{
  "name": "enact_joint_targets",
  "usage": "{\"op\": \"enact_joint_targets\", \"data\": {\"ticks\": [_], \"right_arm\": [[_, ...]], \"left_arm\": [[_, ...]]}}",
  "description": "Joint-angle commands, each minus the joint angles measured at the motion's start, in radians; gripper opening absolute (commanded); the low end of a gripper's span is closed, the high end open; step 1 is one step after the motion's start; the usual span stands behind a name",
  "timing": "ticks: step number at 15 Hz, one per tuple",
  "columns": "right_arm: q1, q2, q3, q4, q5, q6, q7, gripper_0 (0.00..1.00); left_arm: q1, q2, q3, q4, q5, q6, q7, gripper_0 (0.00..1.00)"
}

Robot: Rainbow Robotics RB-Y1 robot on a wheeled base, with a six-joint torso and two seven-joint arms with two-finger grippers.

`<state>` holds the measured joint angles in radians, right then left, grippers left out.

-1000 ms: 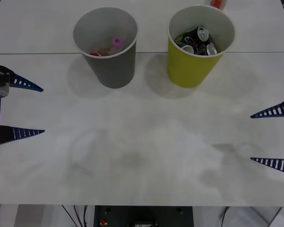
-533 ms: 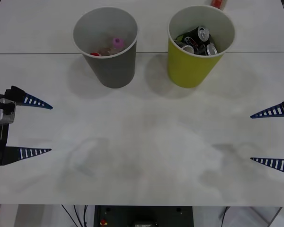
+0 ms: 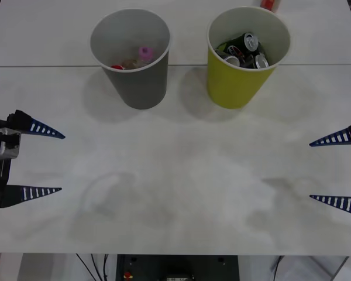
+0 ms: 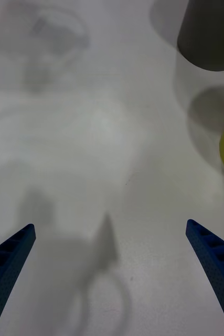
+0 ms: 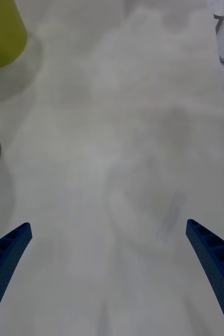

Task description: Put the can into the green bin and the plastic bottle into the gray bin

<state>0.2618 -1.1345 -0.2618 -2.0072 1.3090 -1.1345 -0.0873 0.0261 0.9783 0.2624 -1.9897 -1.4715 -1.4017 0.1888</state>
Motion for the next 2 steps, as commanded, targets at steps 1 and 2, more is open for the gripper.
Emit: {"op": "enact_joint_targets", "data": {"ticks": [1, 2], "right_arm": [[0.000, 0.000, 0.000, 0.000, 0.000, 0.000, 0.000, 1.00], [0.000, 0.000, 0.000, 0.000, 0.000, 0.000, 0.000, 1.00]], "left_arm": [[0.000, 0.000, 0.000, 0.000, -0.001, 0.000, 0.000, 1.00], [0.000, 0.000, 0.000, 0.000, -0.001, 0.000, 0.000, 1.00]]}}
